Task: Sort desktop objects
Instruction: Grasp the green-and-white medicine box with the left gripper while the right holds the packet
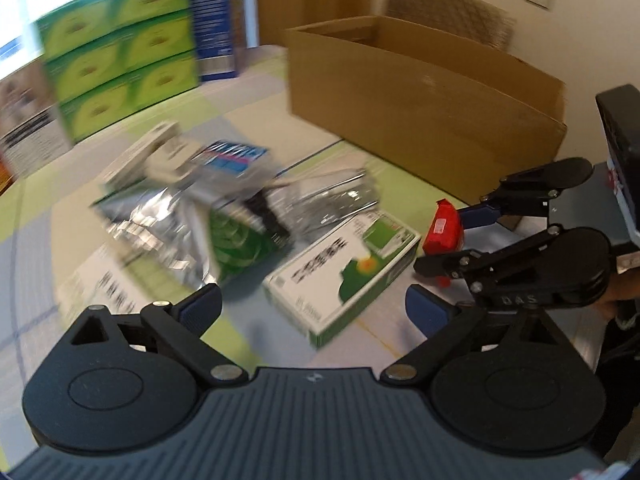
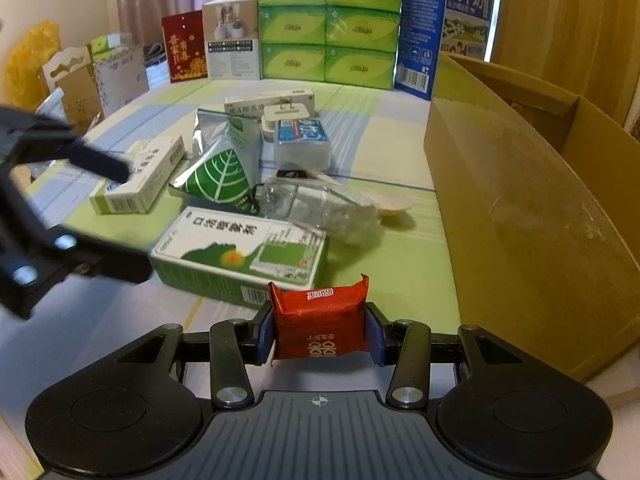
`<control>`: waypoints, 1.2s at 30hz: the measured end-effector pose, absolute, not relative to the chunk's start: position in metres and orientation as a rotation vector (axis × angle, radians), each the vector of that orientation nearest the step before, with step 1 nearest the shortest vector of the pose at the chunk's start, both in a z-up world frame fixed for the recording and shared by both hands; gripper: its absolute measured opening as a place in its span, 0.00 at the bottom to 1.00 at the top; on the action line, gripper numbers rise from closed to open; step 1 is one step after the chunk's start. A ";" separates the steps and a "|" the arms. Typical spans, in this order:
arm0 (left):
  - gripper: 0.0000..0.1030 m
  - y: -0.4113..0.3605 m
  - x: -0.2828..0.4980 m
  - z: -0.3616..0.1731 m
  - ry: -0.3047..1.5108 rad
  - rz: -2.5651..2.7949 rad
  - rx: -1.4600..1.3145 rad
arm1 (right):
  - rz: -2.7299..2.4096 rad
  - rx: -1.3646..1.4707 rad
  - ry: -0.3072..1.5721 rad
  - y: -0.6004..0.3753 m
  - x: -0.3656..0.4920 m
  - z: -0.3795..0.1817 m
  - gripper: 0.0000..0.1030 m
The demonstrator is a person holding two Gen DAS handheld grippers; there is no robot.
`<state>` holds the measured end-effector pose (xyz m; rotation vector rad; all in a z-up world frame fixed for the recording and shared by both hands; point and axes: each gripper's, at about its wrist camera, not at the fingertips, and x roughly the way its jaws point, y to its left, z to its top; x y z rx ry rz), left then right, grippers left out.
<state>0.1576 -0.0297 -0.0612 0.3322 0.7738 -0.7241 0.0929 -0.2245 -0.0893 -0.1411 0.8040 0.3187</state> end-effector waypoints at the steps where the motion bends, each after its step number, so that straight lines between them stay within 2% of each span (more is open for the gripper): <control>1: 0.89 -0.034 0.161 -0.063 0.768 -0.750 0.352 | 0.314 -0.141 0.810 -0.227 0.093 -0.089 0.41; 7: 0.85 -0.066 0.175 -0.084 0.762 -0.872 0.534 | 0.305 -0.172 0.828 -0.230 0.087 -0.088 0.41; 15: 0.59 -0.075 0.179 -0.095 0.851 -0.869 0.513 | 0.270 -0.133 0.861 -0.240 0.085 -0.085 0.41; 20: 0.50 -0.072 0.152 -0.087 0.930 -0.752 0.441 | 0.264 -0.100 0.868 -0.244 0.074 -0.079 0.41; 26: 0.49 -0.065 0.111 -0.078 0.979 -0.614 0.281 | 0.260 -0.059 0.869 -0.250 0.059 -0.069 0.41; 30: 0.57 -0.058 0.098 -0.076 0.939 -0.558 0.205 | 0.258 -0.055 0.857 -0.249 0.055 -0.067 0.41; 36: 0.59 -0.065 0.108 -0.078 0.904 -0.549 0.207 | 0.245 -0.054 0.847 -0.250 0.056 -0.069 0.41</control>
